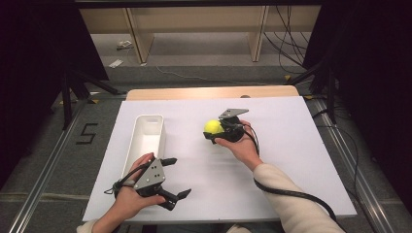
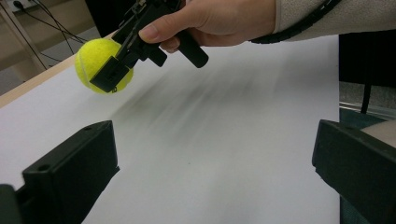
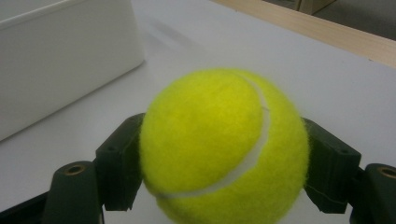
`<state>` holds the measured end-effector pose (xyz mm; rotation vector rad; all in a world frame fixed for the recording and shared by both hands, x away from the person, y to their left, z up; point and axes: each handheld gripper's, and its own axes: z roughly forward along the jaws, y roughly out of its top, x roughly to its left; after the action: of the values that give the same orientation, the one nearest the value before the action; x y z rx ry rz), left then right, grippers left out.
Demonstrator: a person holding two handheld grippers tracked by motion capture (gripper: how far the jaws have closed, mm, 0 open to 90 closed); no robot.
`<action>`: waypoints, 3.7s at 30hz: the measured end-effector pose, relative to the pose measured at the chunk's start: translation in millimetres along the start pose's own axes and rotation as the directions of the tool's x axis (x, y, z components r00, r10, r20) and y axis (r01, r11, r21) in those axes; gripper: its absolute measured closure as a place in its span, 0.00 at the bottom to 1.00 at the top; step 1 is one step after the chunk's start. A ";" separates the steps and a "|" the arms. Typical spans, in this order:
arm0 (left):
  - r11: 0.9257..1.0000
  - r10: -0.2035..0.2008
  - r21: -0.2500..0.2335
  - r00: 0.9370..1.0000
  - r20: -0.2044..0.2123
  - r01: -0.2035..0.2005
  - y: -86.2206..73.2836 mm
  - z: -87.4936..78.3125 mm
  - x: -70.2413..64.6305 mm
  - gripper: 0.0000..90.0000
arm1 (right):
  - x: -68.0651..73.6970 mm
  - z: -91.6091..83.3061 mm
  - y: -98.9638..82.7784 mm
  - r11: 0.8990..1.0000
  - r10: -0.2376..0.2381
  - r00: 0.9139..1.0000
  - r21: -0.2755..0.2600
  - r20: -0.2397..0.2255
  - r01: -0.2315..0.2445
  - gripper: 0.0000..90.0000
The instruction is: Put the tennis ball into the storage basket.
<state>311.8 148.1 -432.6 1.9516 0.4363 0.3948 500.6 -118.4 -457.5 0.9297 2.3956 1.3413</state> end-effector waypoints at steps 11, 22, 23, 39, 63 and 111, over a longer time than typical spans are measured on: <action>1.000 0.000 0.000 1.000 -0.001 0.000 -0.1 0.0 0.2 0.00 | 3.0 -4.4 4.4 1.000 -0.002 1.000 -0.019 -0.002 0.002 0.29; 1.000 0.000 0.001 1.000 -0.001 0.000 -0.1 0.1 0.2 0.00 | 5.3 -8.8 9.2 0.999 -0.003 1.000 -0.041 -0.009 0.003 0.29; 1.000 0.000 0.000 1.000 -0.001 0.000 -0.1 0.1 0.2 0.00 | 5.3 -8.8 9.2 0.999 -0.003 1.000 -0.041 -0.009 0.003 0.29; 1.000 -0.001 0.001 1.000 -0.001 0.001 -0.1 0.2 0.2 0.00 | 9.6 -15.5 16.3 0.997 0.005 1.000 -0.073 -0.027 -0.007 0.29; 1.000 0.000 0.001 1.000 -0.001 0.000 -0.1 0.2 0.2 0.00 | 18.5 -21.0 24.2 0.995 -0.010 0.999 -0.102 -0.043 0.006 0.29; 1.000 0.006 0.003 1.000 0.006 -0.006 0.7 2.3 0.7 0.00 | 34.9 -28.1 37.5 0.990 -0.048 0.996 -0.138 -0.069 0.038 0.29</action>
<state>313.6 146.4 -432.8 1.9567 0.4277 0.3922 475.4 -101.2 -407.7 0.8015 2.3268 1.5256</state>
